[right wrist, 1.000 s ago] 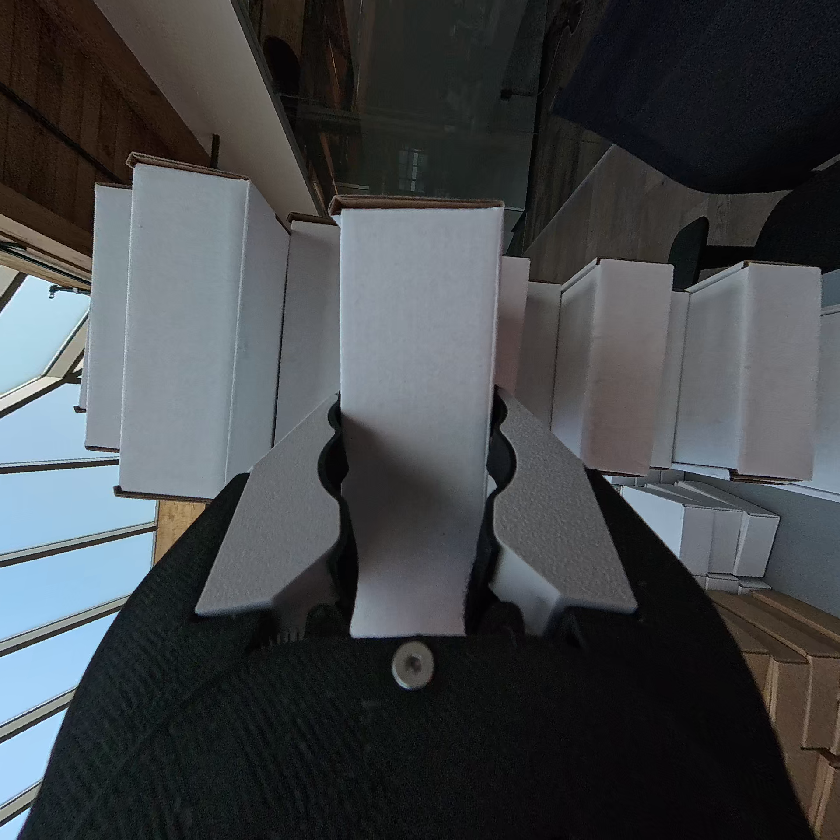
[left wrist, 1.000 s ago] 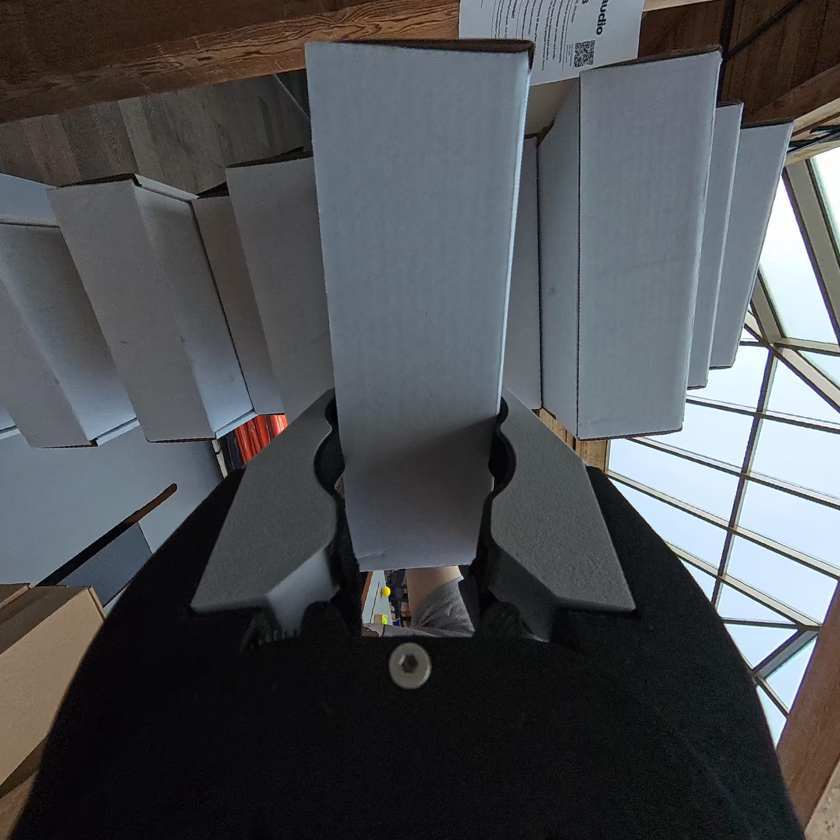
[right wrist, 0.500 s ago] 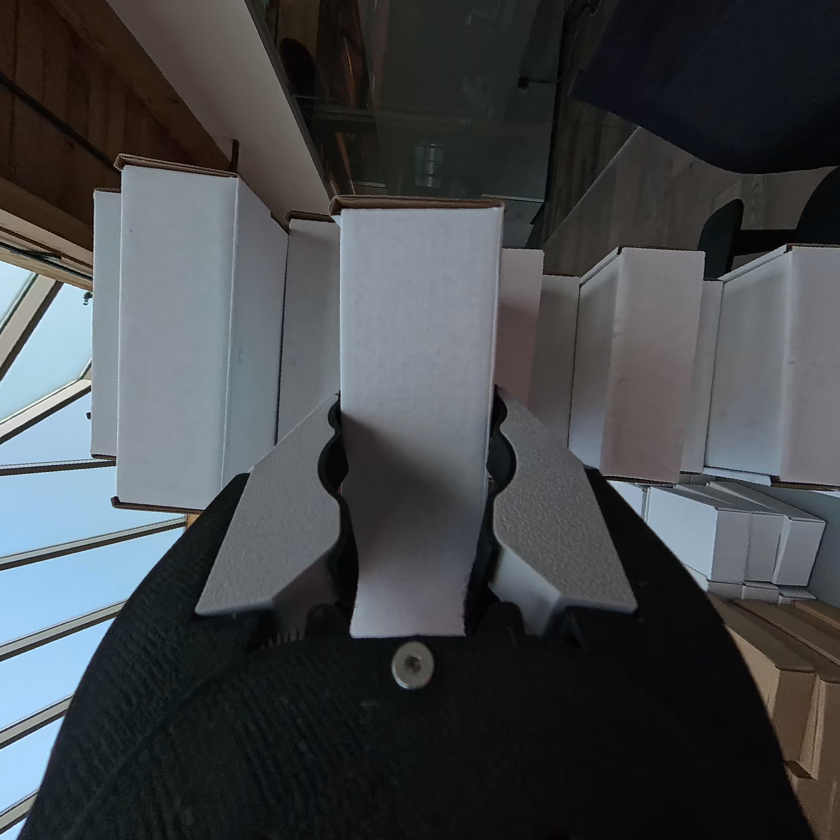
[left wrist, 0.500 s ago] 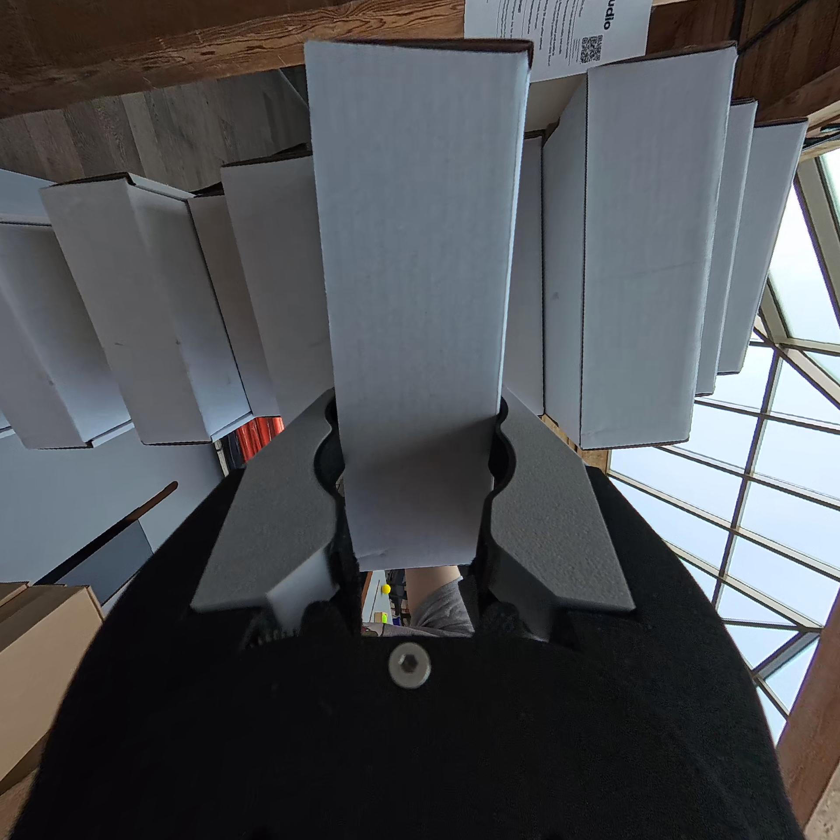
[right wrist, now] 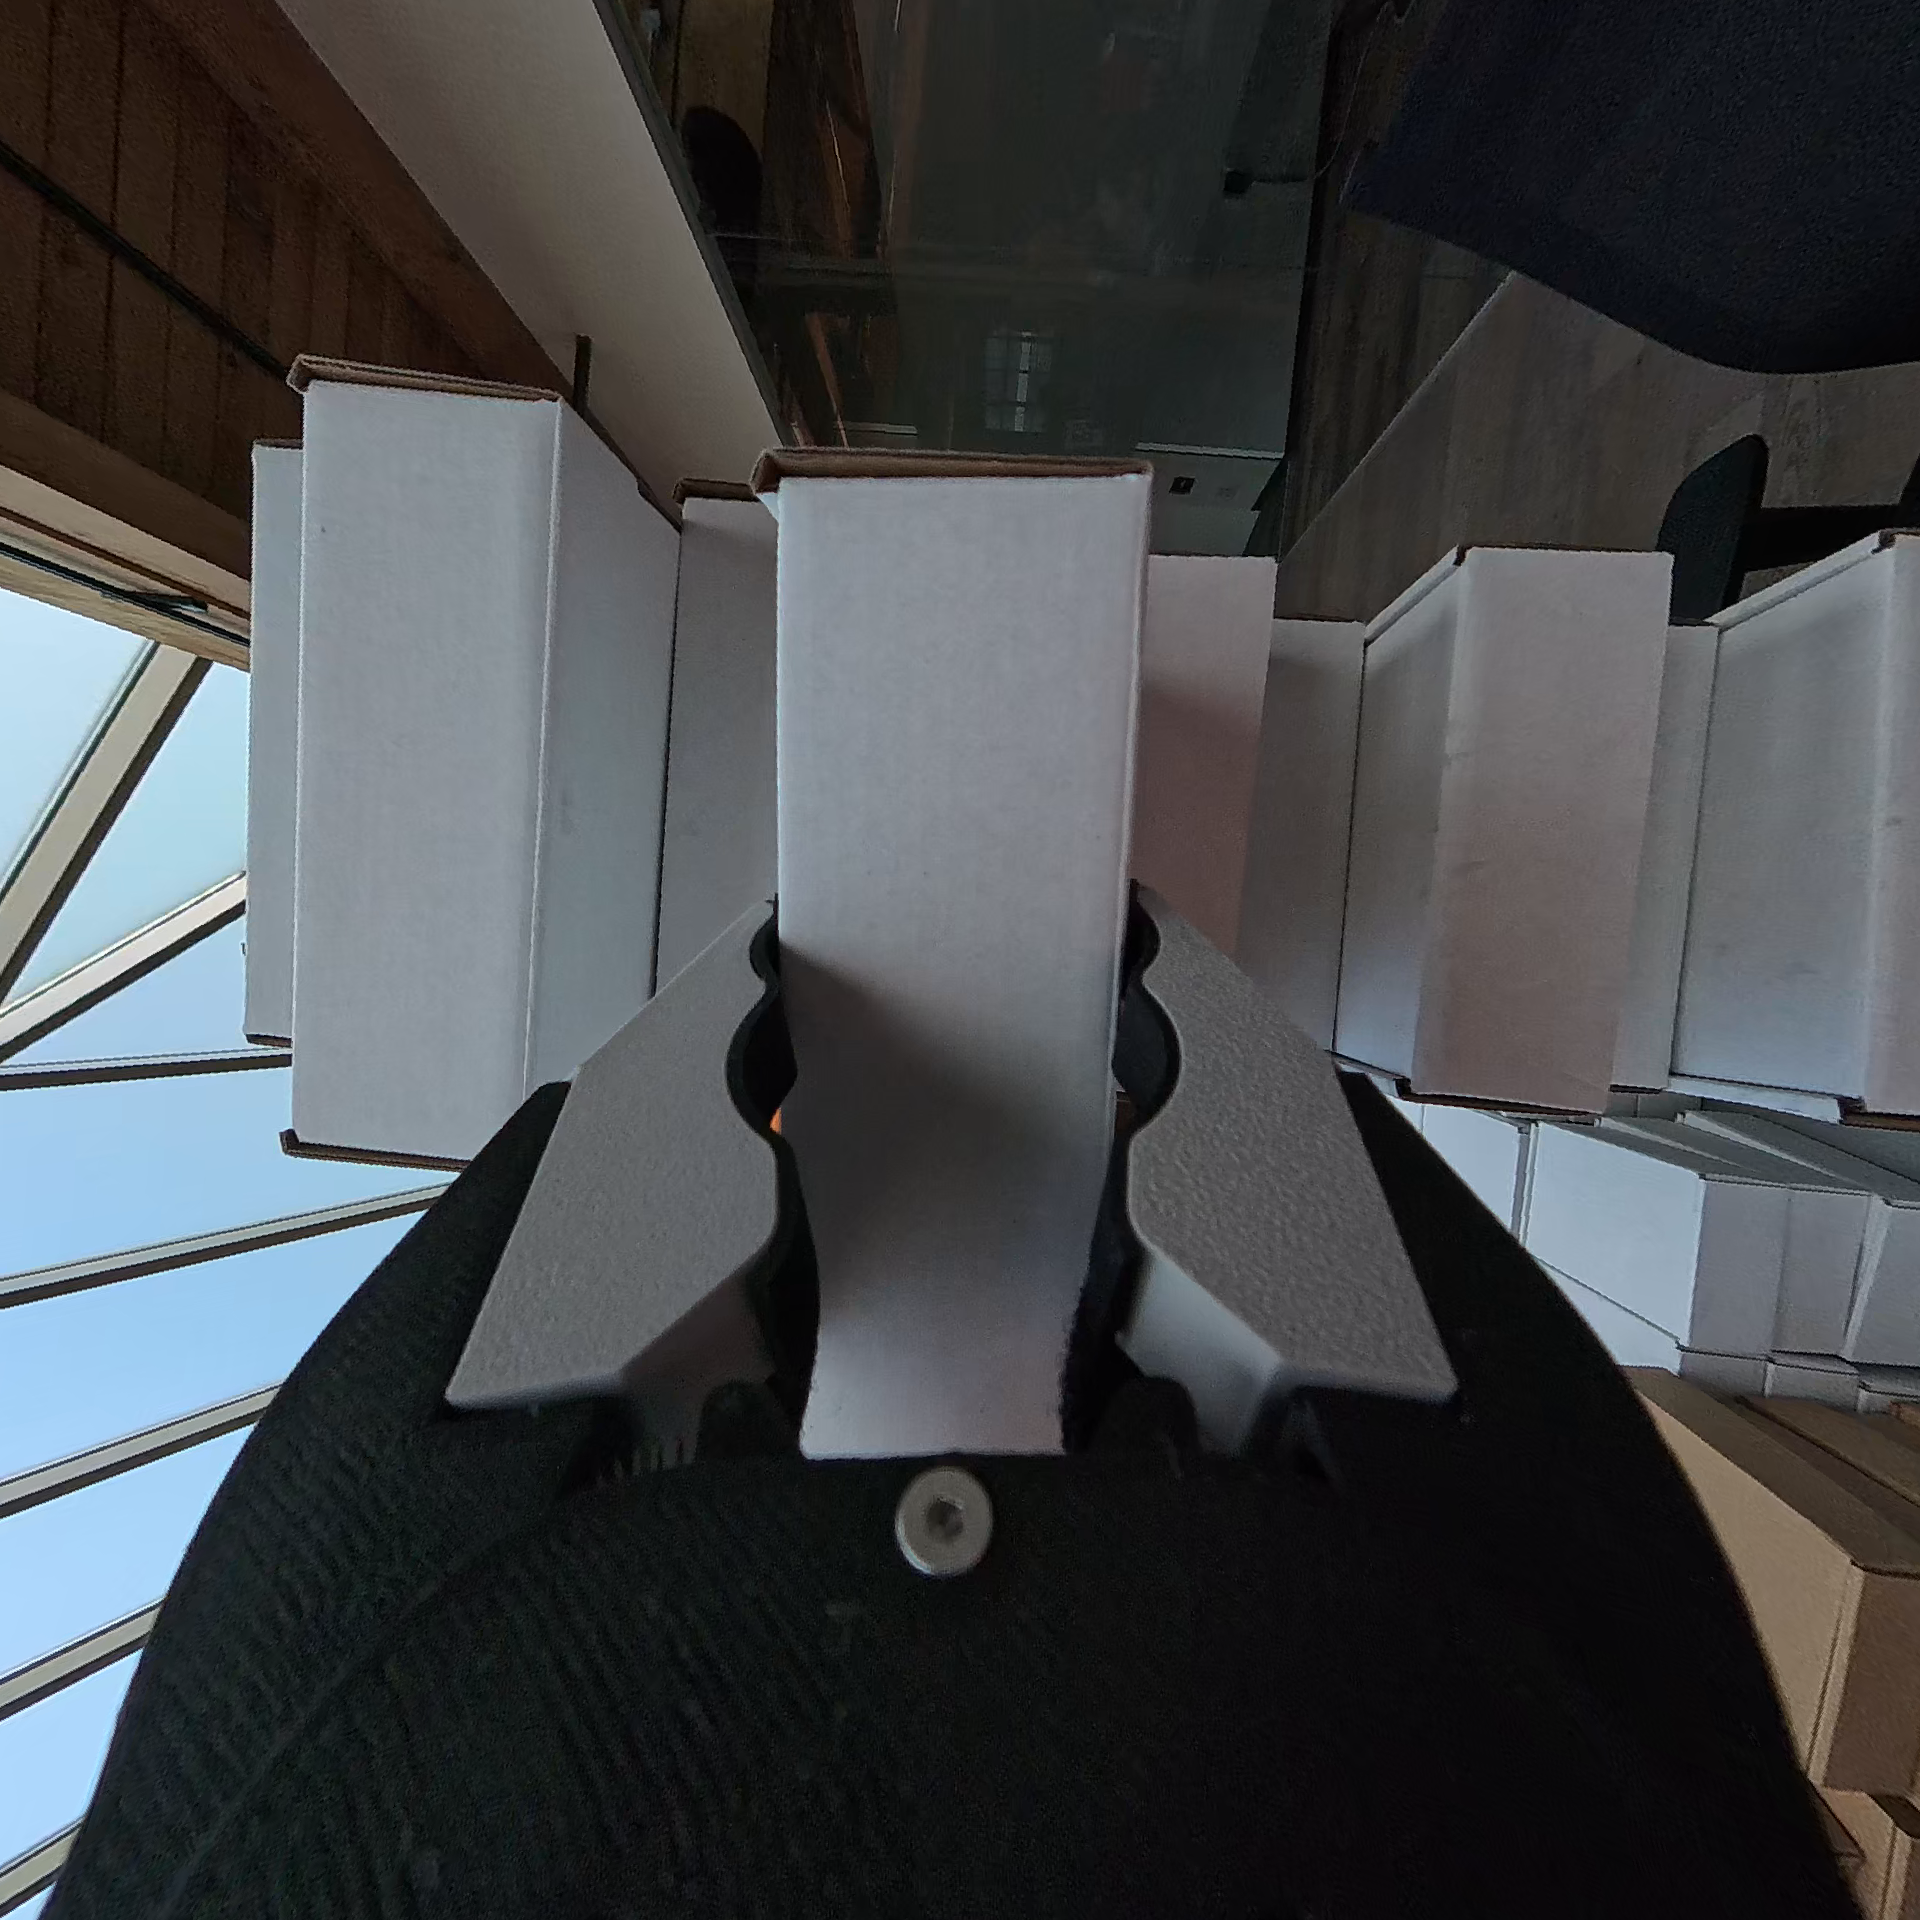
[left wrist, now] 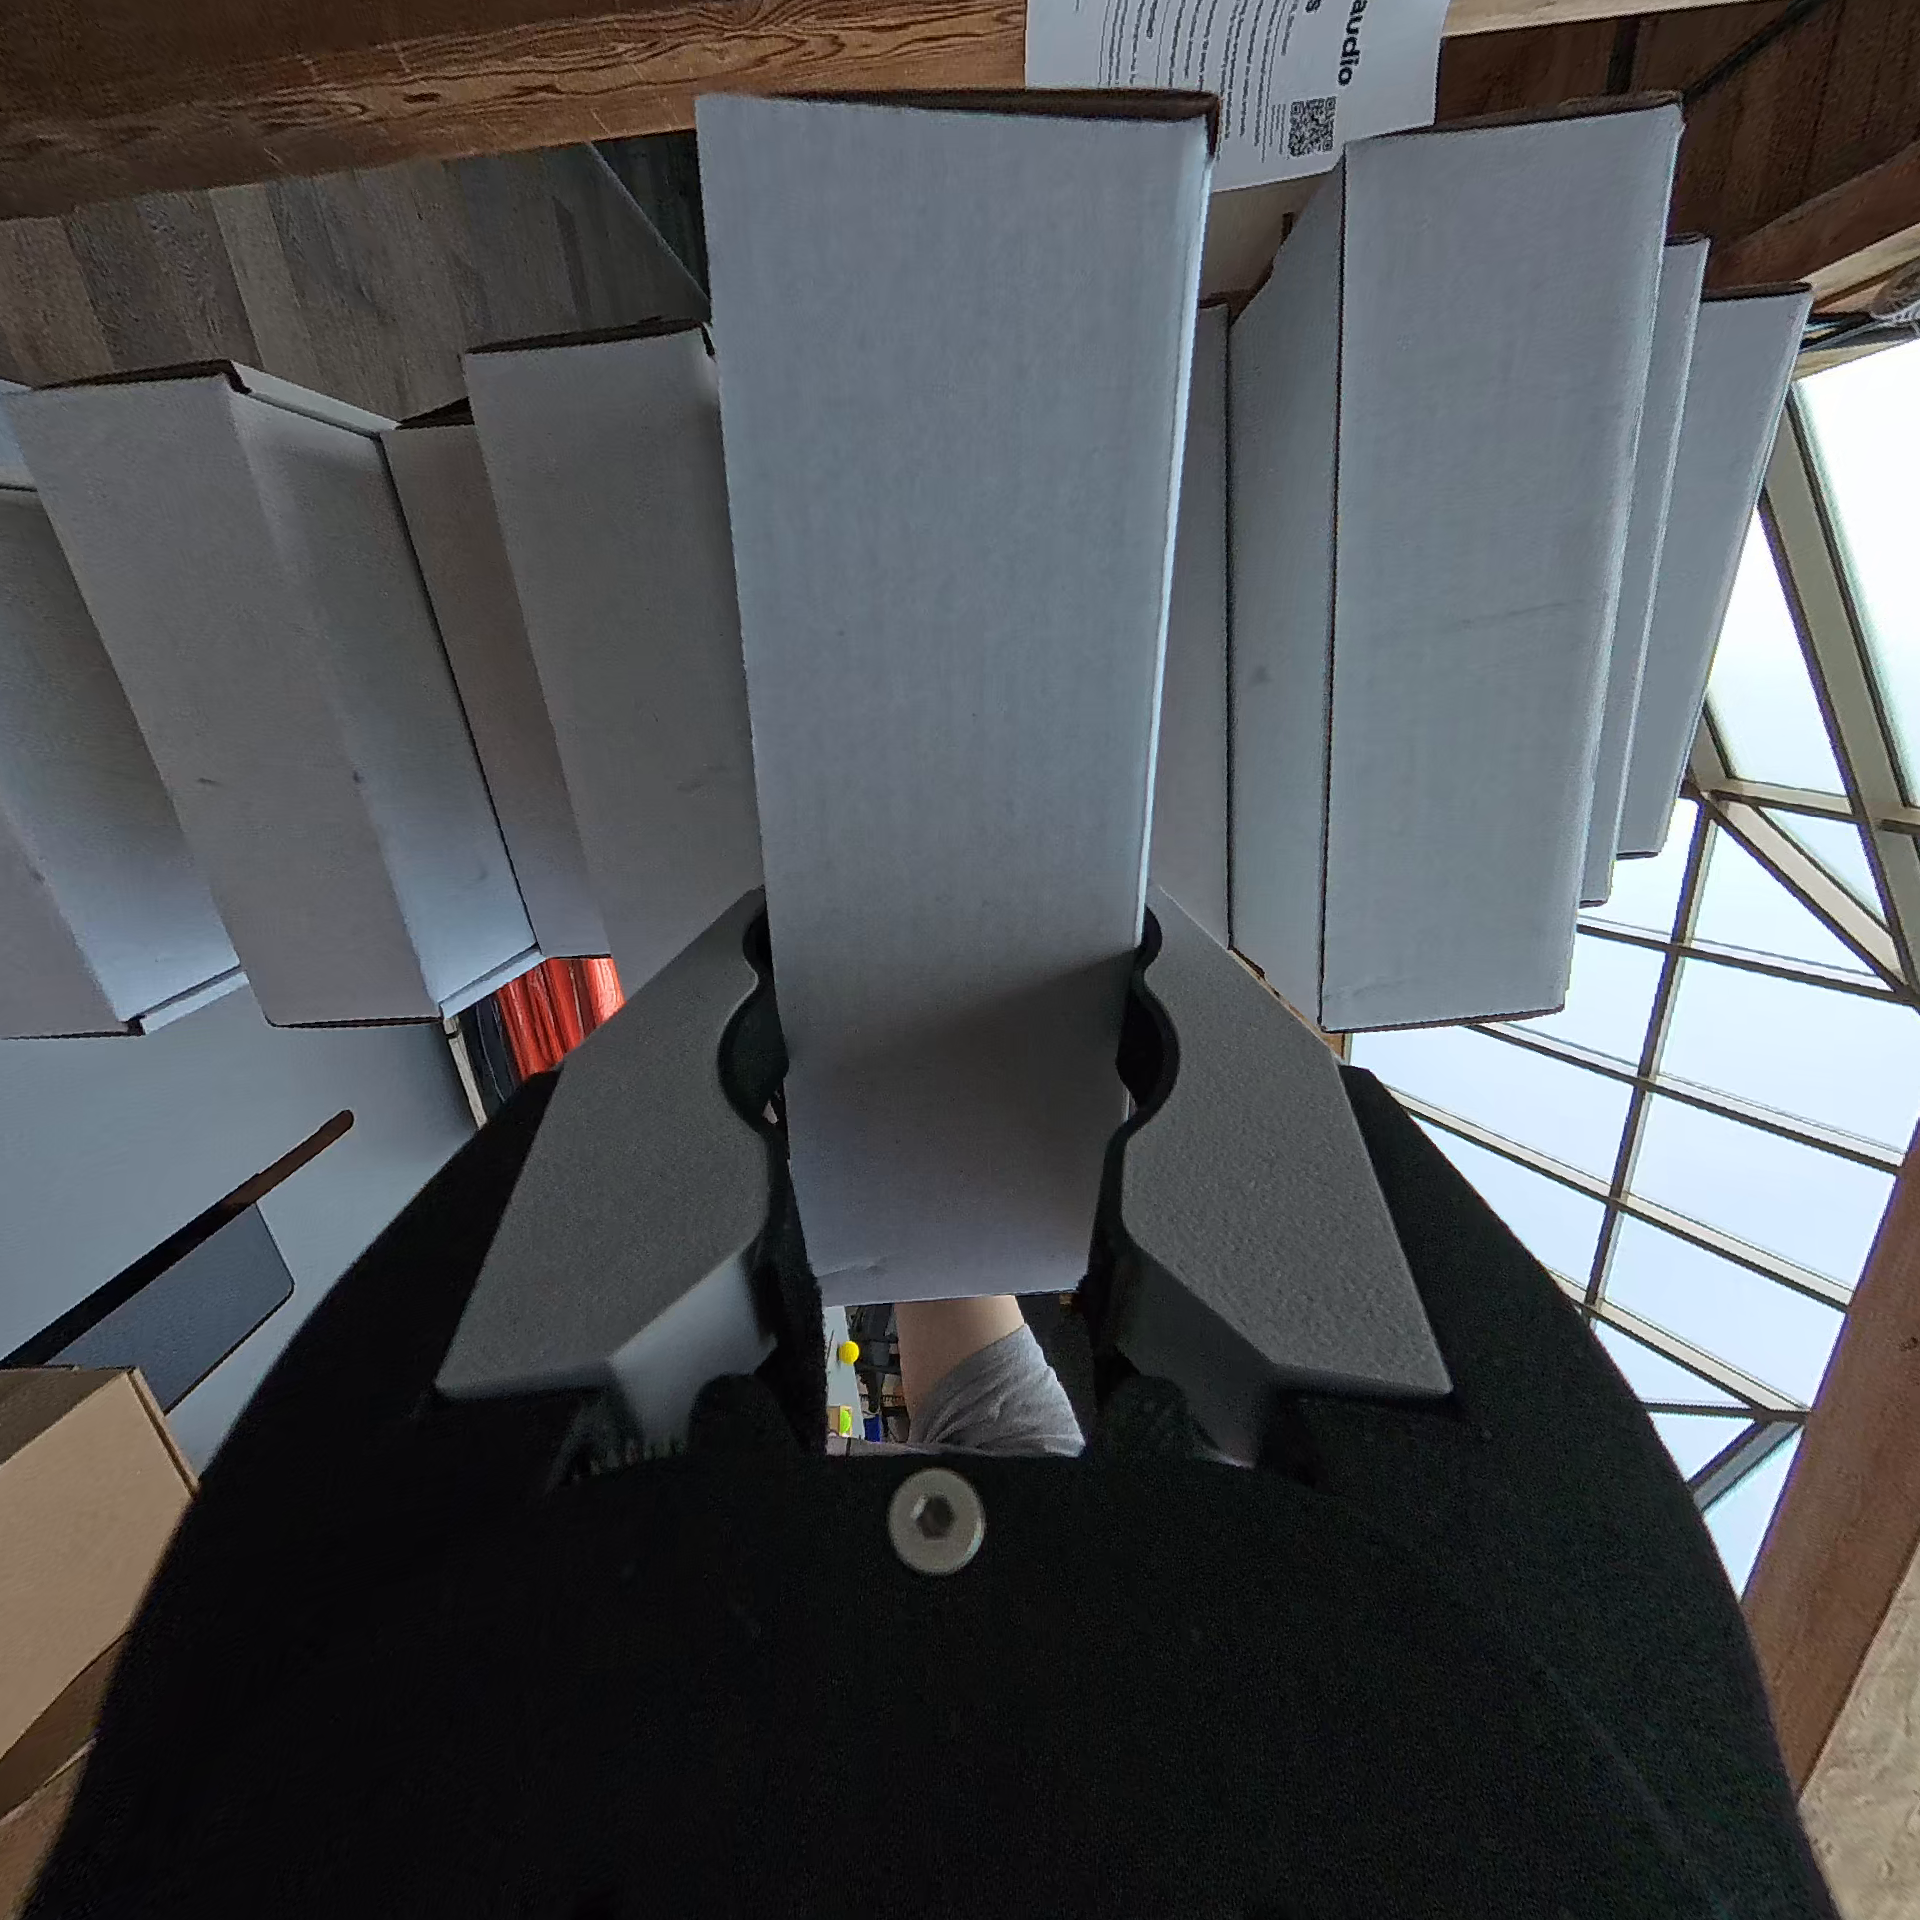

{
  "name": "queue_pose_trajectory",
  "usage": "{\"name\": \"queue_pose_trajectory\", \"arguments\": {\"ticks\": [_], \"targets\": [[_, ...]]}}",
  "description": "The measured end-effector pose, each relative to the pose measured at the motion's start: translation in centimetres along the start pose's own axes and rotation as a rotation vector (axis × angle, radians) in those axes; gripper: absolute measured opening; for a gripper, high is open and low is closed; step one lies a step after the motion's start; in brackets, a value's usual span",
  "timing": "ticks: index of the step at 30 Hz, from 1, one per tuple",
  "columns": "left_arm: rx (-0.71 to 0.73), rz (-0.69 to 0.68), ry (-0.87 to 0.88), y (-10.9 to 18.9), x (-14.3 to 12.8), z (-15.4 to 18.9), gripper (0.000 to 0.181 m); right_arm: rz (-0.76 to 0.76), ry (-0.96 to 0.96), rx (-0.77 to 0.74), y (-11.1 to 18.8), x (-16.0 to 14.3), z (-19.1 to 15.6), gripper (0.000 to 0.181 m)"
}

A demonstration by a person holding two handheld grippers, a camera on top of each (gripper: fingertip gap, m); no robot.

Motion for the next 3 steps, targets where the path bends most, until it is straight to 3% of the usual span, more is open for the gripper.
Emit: {"name": "queue_pose_trajectory", "arguments": {"ticks": [3], "targets": [[-0.008, -0.003, 0.006, -0.12, -0.01, -0.14, 0.063, 0.005, -0.003, -0.001, 0.09, 0.03, 0.01, 0.061]]}}
Point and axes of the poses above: each gripper's, where its closed fingertips meet, y back along the fingers, x out of its top, z = x × y across the jaws, the point moved 8 cm from there along y, back along the fingers, and after that the axes turned 9 degrees about x, right-handed, at the moved point
